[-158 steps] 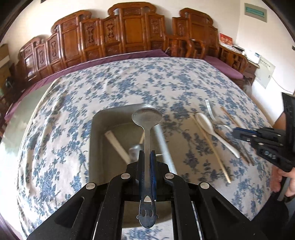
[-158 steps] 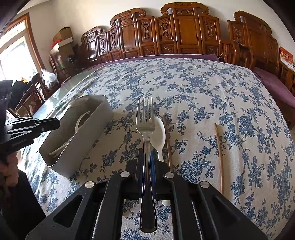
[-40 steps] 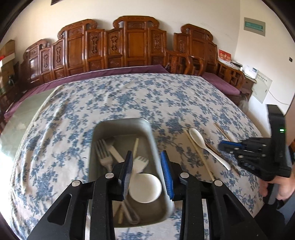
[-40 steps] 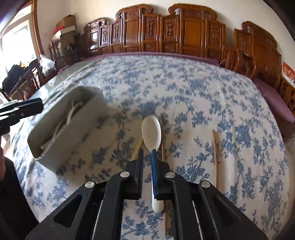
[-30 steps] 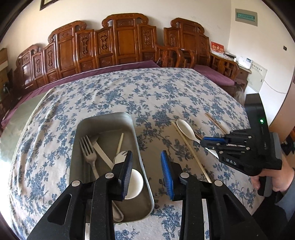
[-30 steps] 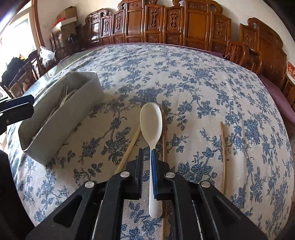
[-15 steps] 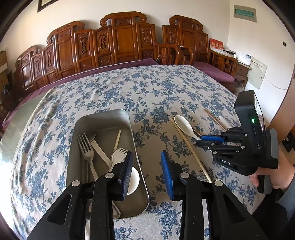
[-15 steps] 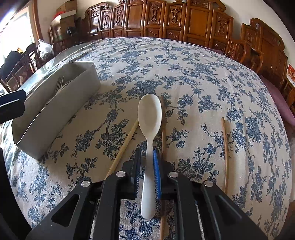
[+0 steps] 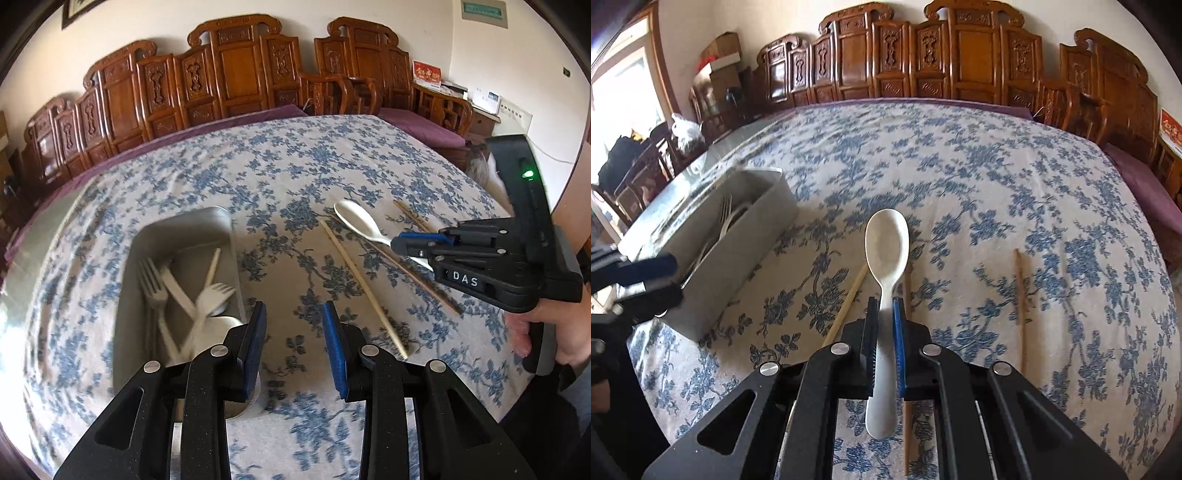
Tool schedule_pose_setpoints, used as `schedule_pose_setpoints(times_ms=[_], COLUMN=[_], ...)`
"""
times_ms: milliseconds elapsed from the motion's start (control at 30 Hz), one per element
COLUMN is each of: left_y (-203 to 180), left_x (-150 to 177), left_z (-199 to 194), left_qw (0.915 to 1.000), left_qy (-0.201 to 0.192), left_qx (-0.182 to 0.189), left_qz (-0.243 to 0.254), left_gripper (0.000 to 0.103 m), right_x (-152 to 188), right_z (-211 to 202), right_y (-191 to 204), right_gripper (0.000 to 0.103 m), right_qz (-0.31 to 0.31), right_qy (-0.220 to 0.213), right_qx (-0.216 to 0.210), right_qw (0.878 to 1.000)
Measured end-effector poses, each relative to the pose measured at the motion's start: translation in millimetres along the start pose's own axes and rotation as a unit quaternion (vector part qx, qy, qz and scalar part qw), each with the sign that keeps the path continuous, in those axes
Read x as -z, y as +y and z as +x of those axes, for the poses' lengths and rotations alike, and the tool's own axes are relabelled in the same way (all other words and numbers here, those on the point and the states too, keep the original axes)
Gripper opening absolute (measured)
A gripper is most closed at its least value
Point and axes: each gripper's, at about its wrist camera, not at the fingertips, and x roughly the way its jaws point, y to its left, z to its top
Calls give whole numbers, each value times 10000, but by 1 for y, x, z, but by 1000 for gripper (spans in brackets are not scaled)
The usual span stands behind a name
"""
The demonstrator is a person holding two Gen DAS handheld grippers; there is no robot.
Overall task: Organize utensils
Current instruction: 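Grasp a wooden chopstick with the left tool while the right tool holds the white spoon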
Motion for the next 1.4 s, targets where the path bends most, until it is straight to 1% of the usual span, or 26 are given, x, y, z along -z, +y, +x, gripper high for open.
schedule_pose_setpoints(times_ms=[133,333,500,767,867,900,933,967,1000,1100,1400], left_y=[-14,-37,-55,-65,-64,-63,-62,-62,-60,-55,-36], left_x=[-6,-14,-19,-19,-18,-16,-15,-14,-14,-11,-9], left_z=[17,44,64,89,95,97,97,97,97,93,52], left_qw=[9998,9987,9976,9962,9959,9956,9959,9959,9960,9956,9981], left_qy=[153,386,538,761,825,866,847,846,837,875,583], left_qx=[138,331,408,381,348,336,311,285,269,328,191], left_qz=[6,63,141,157,134,118,115,131,125,36,25], left_gripper=[29,29,29,29,23,19,16,14,8,4,4], right_x=[1,3,5,5,5,5,6,6,6,6,10], right_z=[-11,-17,-19,-18,-18,-18,-17,-17,-17,-18,-26], right_y=[-12,-31,-38,-40,-40,-41,-41,-40,-39,-35,-14], right_gripper=[9,10,10,10,10,10,10,10,10,10,10], right_qz=[144,352,435,499,501,506,507,502,502,496,341], right_qy=[-127,-149,-147,-150,-155,-160,-149,-129,-120,-122,-168], right_qx=[33,175,219,215,211,208,212,229,242,255,282], right_qw=[9998,9991,9987,9984,9984,9984,9984,9984,9984,9984,9989])
